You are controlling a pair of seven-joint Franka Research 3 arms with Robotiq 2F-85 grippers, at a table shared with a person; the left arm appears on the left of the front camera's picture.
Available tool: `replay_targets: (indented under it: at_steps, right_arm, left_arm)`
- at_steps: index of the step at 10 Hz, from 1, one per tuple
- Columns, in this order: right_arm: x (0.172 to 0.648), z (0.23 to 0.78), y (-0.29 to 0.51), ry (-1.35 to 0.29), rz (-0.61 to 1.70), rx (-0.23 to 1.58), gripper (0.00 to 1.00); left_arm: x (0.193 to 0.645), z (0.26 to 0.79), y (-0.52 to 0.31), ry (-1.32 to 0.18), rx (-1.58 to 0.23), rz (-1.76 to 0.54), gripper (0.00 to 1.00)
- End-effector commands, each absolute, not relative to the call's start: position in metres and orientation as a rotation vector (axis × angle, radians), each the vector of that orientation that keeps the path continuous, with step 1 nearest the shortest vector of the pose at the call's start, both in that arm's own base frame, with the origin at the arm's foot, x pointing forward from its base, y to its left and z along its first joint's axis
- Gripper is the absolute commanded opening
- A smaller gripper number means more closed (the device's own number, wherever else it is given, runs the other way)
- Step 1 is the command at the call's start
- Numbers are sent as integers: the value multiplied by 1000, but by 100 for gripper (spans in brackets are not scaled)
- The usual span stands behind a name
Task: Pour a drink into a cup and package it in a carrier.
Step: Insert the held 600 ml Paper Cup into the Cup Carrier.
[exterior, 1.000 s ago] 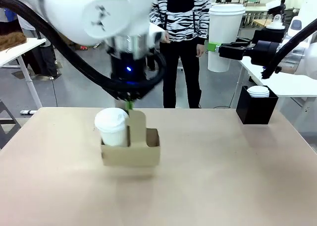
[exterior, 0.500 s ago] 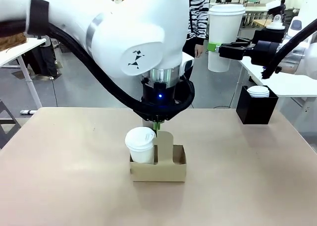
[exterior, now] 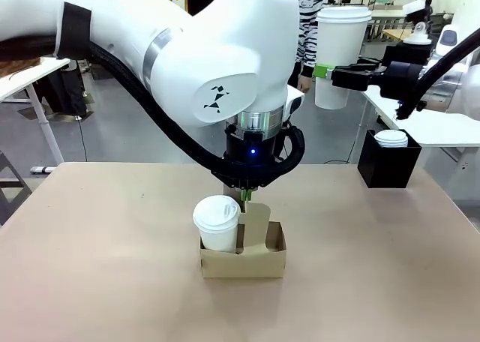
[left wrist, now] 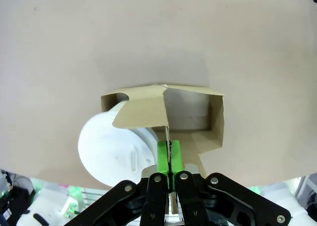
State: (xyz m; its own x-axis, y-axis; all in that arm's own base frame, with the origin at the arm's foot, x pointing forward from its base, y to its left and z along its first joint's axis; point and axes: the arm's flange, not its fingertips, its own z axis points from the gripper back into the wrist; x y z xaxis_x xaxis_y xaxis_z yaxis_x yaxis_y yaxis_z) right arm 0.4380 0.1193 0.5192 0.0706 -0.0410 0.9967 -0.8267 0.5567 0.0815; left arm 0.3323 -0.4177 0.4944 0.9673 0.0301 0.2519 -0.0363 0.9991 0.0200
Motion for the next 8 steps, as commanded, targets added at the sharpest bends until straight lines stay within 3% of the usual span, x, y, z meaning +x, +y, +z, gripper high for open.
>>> replay_targets:
  at_steps: [1,2,3,4,5,6,7,8]
  right_arm:
    - [437,523,120,-1393,695,819,80]
    - [437,523,120,-1393,695,819,80]
    - [437,523,120,-1393,695,819,80]
    - [437,523,120,-1393,695,819,80]
    - [437,523,120,-1393,695,819,80]
    - [438,519,119,-1388,702,814,80]
    - [448,507,121,-1317,764,821,80]
    - [454,492,125,-1267,827,856,80]
  left_arm:
    - [334,495,-417,-255,24,32,2]
    - [334,495,-417,-255,24,32,2]
    - [333,495,-417,-254,24,36,61]
    - [333,501,-411,-237,17,17,60]
    - [332,510,-406,-218,4,-2,100]
    - [329,520,-402,-203,-24,-28,63]
    - [325,532,-394,-192,-38,-62,100]
    - [323,549,-380,-178,-46,-110,100]
